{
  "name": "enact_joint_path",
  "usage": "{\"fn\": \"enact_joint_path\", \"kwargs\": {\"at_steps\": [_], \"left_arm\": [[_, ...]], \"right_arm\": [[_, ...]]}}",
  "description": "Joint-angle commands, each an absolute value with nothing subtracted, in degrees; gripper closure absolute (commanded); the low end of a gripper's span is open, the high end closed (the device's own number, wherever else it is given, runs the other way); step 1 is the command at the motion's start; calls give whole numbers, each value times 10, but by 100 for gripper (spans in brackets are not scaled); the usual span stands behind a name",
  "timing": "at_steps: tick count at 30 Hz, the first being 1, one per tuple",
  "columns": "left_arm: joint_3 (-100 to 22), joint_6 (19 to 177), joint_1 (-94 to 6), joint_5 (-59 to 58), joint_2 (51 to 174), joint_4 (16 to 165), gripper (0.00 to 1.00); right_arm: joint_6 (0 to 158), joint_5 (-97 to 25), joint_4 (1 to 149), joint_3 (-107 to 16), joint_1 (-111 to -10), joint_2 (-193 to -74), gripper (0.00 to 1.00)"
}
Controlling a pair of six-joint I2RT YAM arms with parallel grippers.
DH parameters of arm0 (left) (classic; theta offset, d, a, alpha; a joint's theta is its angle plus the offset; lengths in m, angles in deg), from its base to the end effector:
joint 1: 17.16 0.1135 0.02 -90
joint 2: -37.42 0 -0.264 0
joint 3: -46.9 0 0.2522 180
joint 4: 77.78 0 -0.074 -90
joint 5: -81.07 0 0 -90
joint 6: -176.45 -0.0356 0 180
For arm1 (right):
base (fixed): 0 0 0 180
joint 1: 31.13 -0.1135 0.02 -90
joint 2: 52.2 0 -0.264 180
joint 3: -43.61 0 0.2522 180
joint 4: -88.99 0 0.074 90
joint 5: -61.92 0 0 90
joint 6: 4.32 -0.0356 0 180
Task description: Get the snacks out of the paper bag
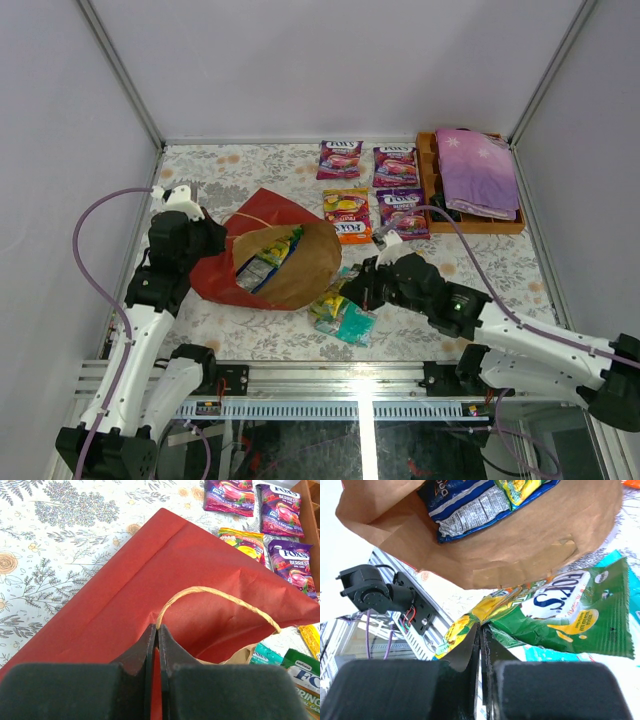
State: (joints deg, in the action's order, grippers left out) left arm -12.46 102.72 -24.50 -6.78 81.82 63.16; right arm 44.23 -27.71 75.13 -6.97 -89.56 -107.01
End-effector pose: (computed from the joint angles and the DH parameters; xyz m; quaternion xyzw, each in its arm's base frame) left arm 0.1734 -0.0237 0.3186 -0.0551 0.8372 -0.1267 0.5291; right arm 0.1172 0.1903 0.2766 -0.1176 0.8009 0.4477 0.3799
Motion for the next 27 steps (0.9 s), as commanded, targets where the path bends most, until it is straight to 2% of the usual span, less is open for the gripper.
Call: {"fn": "enact_joint_path", "kwargs": {"at_steps": [1, 8, 10, 11, 12, 13, 14, 15, 16, 17, 18, 22, 27], "left_arm": [[-123, 1026, -239, -77, 818, 657, 100], [-134, 1018, -239, -117, 815, 654, 100], [-137, 1017, -239, -128, 815, 654, 100], [-139, 1017, -239, -131, 814, 654, 100], [-141, 1017, -240, -132, 815, 654, 100], [-142, 1017, -239, -132, 814, 654, 100], [-144, 1019, -239, -131, 815, 654, 100], [-145, 1020, -239, -130, 816, 654, 100], [-146, 1021, -240, -126, 815, 654, 100], [-148, 1023, -241, -124, 816, 654, 100], [-151, 1023, -240, -121, 817, 654, 100], [-158, 1018, -242, -112, 820, 651, 100], [-163, 1002, -255, -115, 821, 652, 100]], "right_arm": [[484, -298, 684, -78, -874, -1016, 100], [478, -276, 547, -93, -837, -1028, 100], [481, -276, 535, -91, -828, -1044, 95], [484, -273, 529, -93, -825, -1052, 88], [489, -266, 525, -95, -823, -1060, 72], [492, -255, 521, -100, -824, -1067, 50], [495, -247, 514, -109, -823, -1073, 36], [500, -227, 506, -119, -824, -1081, 15], [506, -205, 495, -135, -824, -1089, 7], [510, -181, 482, -153, -823, -1097, 3], [516, -158, 470, -174, -823, -1107, 0], [543, -120, 491, -233, -827, -1133, 1], [531, -200, 657, -221, -847, -1195, 2]]}}
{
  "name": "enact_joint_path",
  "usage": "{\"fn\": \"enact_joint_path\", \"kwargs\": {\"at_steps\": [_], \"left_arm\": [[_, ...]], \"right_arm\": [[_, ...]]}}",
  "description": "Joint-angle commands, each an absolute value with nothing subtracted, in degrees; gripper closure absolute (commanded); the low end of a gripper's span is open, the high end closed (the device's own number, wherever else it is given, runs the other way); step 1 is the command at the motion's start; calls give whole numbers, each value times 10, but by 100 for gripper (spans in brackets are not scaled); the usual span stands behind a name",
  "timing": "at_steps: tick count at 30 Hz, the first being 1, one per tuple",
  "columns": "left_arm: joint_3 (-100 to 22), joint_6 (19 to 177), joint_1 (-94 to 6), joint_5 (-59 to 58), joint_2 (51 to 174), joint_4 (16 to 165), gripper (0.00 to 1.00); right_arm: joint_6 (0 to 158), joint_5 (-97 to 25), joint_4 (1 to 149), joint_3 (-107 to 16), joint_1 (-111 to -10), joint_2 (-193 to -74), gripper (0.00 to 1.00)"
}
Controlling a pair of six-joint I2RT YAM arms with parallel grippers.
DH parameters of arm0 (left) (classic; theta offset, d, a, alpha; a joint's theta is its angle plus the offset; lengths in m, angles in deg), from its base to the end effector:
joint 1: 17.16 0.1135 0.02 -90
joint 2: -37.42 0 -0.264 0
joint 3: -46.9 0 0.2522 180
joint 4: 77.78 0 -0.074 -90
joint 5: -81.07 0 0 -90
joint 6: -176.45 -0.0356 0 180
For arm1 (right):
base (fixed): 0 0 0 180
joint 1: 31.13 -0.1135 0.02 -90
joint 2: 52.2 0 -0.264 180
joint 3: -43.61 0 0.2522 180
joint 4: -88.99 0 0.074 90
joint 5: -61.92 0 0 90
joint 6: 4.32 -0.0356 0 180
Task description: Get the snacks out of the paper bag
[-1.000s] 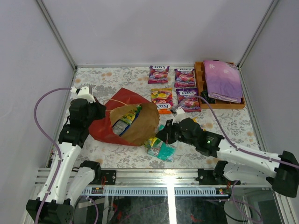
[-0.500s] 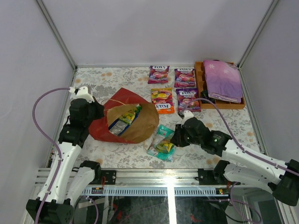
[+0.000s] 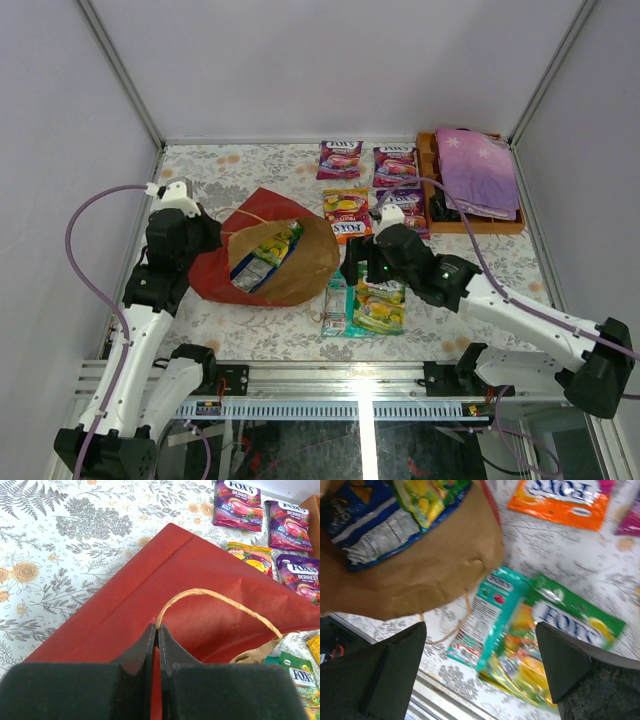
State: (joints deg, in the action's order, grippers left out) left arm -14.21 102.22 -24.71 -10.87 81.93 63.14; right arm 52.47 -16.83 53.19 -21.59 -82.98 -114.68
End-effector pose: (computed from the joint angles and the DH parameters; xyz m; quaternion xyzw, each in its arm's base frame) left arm 0.1733 -0.0218 0.3287 -0.0690 0.8284 -0.0985 0.5470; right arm 0.1545 0.1854 0.3001 -0.0956 0.8709 0.2571 0.4077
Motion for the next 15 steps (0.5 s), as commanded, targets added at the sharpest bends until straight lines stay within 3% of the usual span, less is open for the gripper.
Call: {"fn": "enact_joint_path", "kwargs": {"at_steps": [1, 8, 11, 15], "left_arm": [[-165, 999, -260, -115, 821, 652, 100], [-183, 969, -319, -144, 841, 645, 100], [-195, 961, -352, -174, 850, 635, 100], [-204, 959, -366, -197, 857, 624, 100]], "right_arm": [[525, -211, 691, -218, -856, -1221, 3], [501, -278, 875, -242, -874, -1401, 5], [464, -333, 963, -274, -886, -1492, 11], [371, -320, 1095, -309, -908, -1615, 18]]}}
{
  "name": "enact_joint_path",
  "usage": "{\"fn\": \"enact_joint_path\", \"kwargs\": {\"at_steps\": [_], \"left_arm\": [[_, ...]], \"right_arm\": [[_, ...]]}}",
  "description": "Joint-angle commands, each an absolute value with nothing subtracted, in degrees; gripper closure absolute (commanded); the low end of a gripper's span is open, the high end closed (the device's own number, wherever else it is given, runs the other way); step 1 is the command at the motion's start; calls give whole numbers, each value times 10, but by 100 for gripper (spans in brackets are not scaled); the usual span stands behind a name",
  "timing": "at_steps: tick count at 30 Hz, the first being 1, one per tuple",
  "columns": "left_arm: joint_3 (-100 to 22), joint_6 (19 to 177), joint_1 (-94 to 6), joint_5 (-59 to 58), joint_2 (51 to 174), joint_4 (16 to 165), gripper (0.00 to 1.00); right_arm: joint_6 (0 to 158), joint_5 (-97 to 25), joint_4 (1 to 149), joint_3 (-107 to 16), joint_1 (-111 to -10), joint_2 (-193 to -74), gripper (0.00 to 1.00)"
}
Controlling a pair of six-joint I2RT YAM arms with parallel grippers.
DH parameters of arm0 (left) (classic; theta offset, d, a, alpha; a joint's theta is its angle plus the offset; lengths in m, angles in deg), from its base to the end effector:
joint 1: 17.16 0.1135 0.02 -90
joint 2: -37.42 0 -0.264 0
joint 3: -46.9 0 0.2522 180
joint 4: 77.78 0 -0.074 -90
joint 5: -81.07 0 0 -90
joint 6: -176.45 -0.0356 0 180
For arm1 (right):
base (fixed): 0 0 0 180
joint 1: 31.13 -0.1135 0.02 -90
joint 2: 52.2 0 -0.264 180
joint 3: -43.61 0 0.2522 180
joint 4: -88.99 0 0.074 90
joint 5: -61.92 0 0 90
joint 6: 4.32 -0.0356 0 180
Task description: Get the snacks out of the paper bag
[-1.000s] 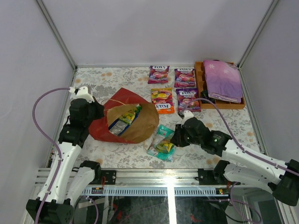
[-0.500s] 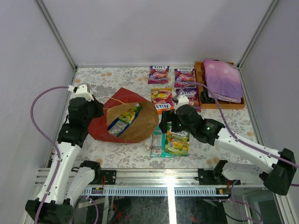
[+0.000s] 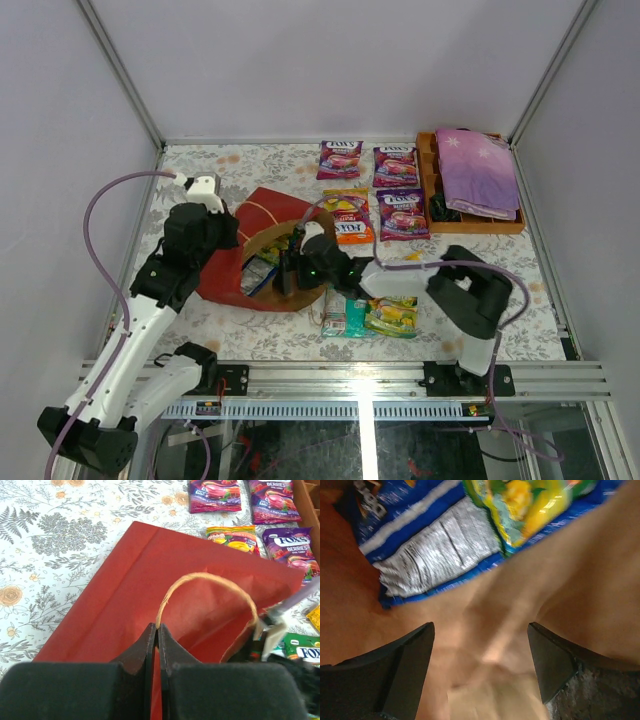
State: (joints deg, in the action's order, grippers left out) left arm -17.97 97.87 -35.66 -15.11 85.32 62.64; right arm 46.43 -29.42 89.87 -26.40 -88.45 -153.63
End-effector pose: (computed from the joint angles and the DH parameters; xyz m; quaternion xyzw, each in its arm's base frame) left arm 0.1769 -0.0551 0.3409 0.0214 0.8311 -0.0997 0.5468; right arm 0.2055 0.3219 0.1851 -0.1421 0.8566 0.3769 0.3224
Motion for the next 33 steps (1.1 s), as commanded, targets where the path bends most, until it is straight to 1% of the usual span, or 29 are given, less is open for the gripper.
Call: {"fn": "enact_joint_path", "kwargs": {"at_steps": [1, 4, 9, 11, 12, 13, 14, 16, 18, 20, 23, 27, 30, 33], "left_arm": [[-205, 958, -368, -205, 858, 621, 100], [-210, 946, -380, -240, 864, 605, 100], [-214, 916, -412, -339, 879, 581, 100], [-215, 912, -424, -353, 883, 581, 100], [-217, 910, -425, -356, 884, 581, 100], [-219, 907, -425, -359, 885, 580, 100], [-221, 905, -426, -363, 887, 580, 100], [-230, 900, -427, -366, 890, 579, 100], [-240, 894, -428, -363, 893, 577, 100], [-253, 888, -433, -354, 899, 571, 100], [-269, 880, -461, -353, 918, 555, 100], [-263, 872, -534, -432, 941, 538, 100], [-254, 879, -580, -482, 947, 524, 100], [-250, 894, -615, -526, 948, 512, 100]], "right_arm": [[337, -316, 1137, -315, -909, -1645, 20], [273, -300, 1233, -365, -919, -1744, 25], [256, -236, 1237, -514, -964, -1849, 24], [240, -216, 1236, -574, -979, -1887, 23], [234, -212, 1222, -593, -978, -1894, 23], [224, -183, 1221, -594, -978, -1895, 22], [214, -158, 1245, -589, -980, -1897, 21], [202, -155, 1259, -612, -981, -1913, 21], [203, -161, 1212, -660, -985, -1926, 21], [218, -161, 1179, -680, -988, -1926, 19], [244, -123, 1160, -629, -988, -1885, 14], [222, -64, 1183, -470, -979, -1789, 8], [135, -40, 1248, -364, -970, -1748, 7], [72, -14, 1367, -292, -969, -1751, 10]]}}
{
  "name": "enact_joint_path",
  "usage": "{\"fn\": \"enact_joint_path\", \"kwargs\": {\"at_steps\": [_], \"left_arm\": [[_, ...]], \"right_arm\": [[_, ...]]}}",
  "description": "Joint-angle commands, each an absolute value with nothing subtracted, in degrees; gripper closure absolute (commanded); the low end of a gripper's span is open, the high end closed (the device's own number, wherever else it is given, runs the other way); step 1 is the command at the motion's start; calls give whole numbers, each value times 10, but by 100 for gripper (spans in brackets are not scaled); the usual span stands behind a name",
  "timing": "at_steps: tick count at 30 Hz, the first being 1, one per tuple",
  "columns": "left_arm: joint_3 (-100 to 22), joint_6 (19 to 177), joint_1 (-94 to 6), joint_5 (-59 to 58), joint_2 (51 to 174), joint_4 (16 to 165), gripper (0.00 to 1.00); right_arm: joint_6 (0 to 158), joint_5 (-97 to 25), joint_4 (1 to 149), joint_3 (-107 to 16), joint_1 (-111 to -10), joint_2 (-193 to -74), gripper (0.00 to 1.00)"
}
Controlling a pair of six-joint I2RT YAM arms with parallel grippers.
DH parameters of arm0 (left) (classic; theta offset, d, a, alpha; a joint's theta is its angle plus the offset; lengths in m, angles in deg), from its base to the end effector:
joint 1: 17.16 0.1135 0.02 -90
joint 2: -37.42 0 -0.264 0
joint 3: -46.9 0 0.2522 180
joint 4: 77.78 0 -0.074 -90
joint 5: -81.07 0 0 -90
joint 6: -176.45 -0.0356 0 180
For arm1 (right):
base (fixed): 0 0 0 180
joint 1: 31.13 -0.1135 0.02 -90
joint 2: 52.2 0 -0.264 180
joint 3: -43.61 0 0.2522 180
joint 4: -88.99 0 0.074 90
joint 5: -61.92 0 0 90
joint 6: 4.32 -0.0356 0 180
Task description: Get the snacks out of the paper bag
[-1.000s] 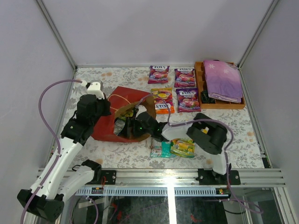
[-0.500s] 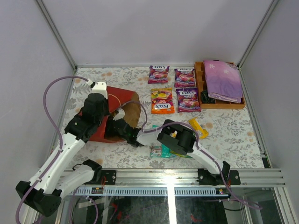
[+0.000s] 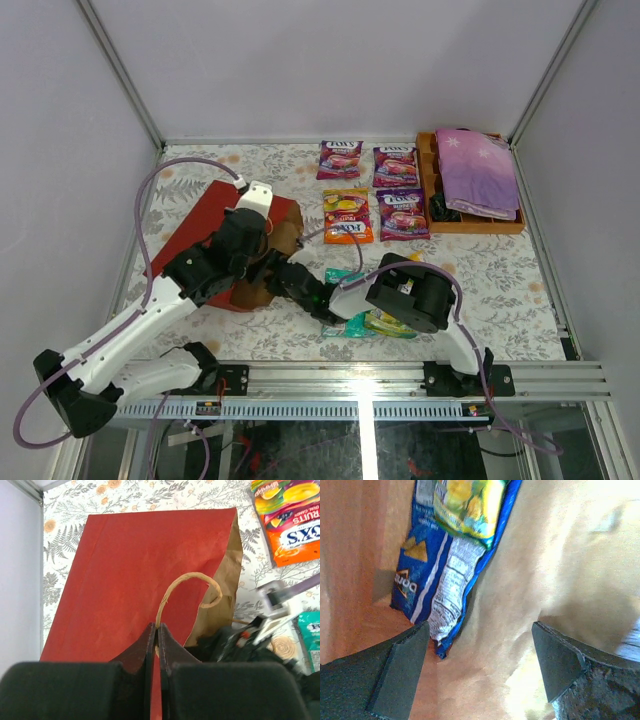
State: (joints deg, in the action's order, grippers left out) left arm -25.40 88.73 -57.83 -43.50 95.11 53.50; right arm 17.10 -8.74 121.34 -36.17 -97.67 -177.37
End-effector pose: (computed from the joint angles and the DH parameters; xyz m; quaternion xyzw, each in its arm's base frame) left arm 0.1713 -0.1205 0.3423 0.1458 0.8424 0.0804 0.5125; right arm 0.1916 0.4118 0.1255 0.1182 0.7697 0.5168 0.3557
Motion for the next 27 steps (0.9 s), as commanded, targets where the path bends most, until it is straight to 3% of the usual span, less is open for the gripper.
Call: {"fn": "enact_joint_path", "kwargs": {"at_steps": [1, 9, 23, 27], "left_arm": [[-248, 898, -626, -536, 948, 509, 100], [-264, 947, -706, -591, 980, 501, 100], [-291, 983, -745, -596, 1010, 503, 100], [-294, 981, -745, -585, 1002, 502, 100]], "right_arm": [[61, -11, 1406, -286, -969, -1762, 10], [-34, 26, 1398, -377, -948, -1854, 18], [-85, 2, 1064, -622, -927, -1968, 27], [-80, -19, 1040, -696, -927, -2014, 36]]}}
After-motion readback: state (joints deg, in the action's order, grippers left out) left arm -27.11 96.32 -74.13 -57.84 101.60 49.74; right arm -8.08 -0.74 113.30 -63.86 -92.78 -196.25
